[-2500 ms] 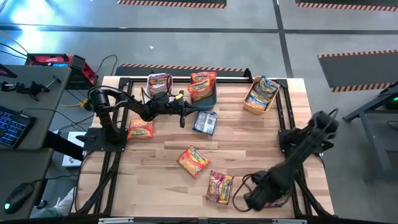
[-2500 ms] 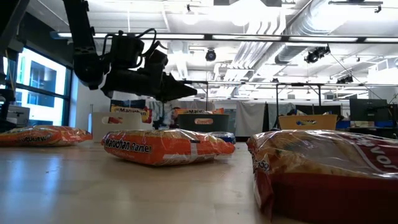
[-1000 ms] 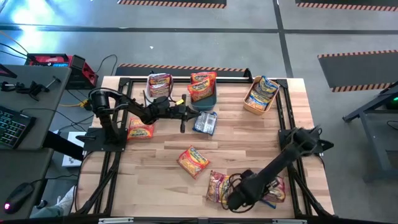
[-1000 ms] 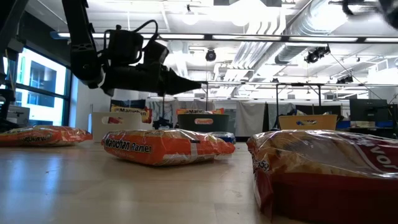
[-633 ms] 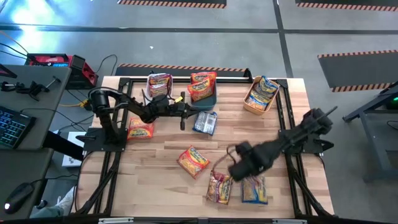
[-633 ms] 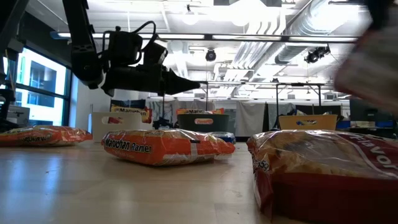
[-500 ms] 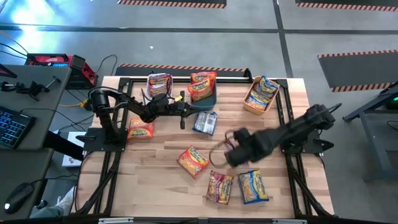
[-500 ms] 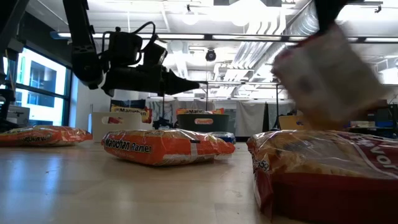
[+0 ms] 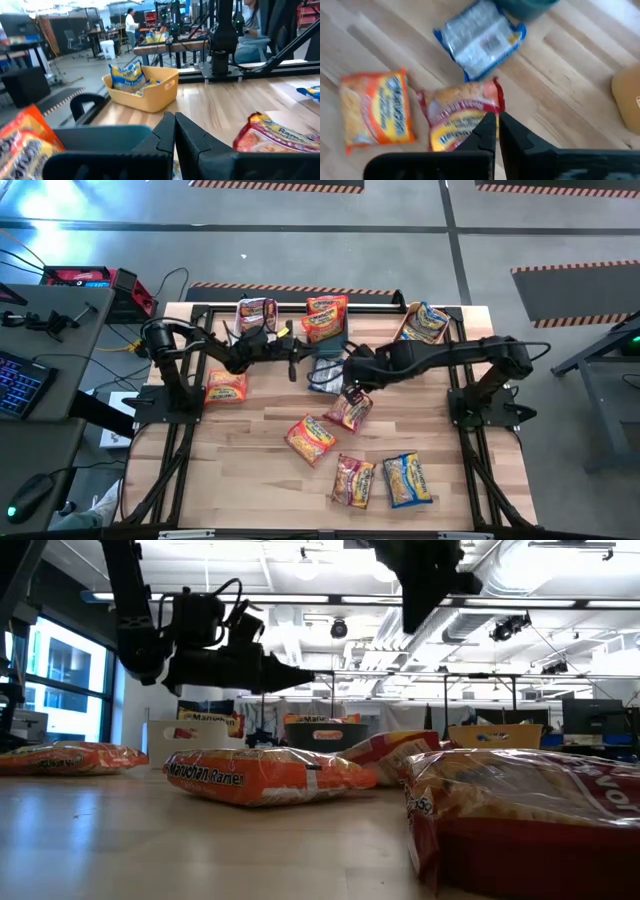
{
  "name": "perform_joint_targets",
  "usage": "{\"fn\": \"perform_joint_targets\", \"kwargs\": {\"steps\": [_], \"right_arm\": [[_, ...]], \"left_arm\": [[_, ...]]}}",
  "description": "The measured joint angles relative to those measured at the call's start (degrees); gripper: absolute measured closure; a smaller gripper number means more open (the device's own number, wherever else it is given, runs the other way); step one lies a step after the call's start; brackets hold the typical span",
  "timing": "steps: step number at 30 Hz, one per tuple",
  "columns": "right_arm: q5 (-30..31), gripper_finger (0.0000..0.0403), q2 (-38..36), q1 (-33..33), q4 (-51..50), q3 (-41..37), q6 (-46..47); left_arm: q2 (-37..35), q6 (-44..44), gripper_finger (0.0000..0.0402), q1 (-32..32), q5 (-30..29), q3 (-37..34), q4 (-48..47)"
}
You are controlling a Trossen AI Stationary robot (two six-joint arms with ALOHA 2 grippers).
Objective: Sort Maruchan noodles
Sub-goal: Put the red noodle pack into the white bin
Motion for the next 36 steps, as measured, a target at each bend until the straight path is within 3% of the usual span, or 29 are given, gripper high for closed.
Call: {"fn": "perform_joint_targets", "kwargs": {"steps": [3,8,15,18,20,24,31,36], "right_arm": [[-5.2,0.0403,-0.7,0.1,5.5,-7.5,1.2],[-10.5,0.0403,-5.3,2.7,27.7,-27.1,7.6],[0.0,0.0403,-17.6,9.6,51.1,-49.4,28.5],[4.7,0.0402,-19.7,12.1,59.0,-56.7,36.7],[4.1,0.0391,-19.6,12.1,63.0,-60.0,38.6],[1.8,0.0326,-19.5,11.3,68.0,-63.6,42.4],[6.0,0.0163,-18.2,8.2,74.7,-64.2,40.0],[4.2,0.0128,-13.5,6.0,75.5,-64.2,40.9]], "left_arm": [[0.0,-2.4,0.0401,-0.2,0.0,-1.8,0.7],[0.0,-6.8,0.0401,-0.2,-2.9,-6.6,4.2],[0.0,-12.0,0.0401,-0.4,-7.1,-11.6,10.3],[0.0,-13.3,0.0401,-0.9,-7.6,-12.2,10.2],[0.0,-13.6,0.0401,-1.4,-7.7,-12.1,10.2],[0.0,-13.1,0.0401,-2.1,-7.7,-11.7,10.4],[0.0,-13.2,0.0401,-1.9,-7.7,-10.5,10.4],[0.0,-13.6,0.0401,-0.8,-7.5,-10.2,10.5]]}}
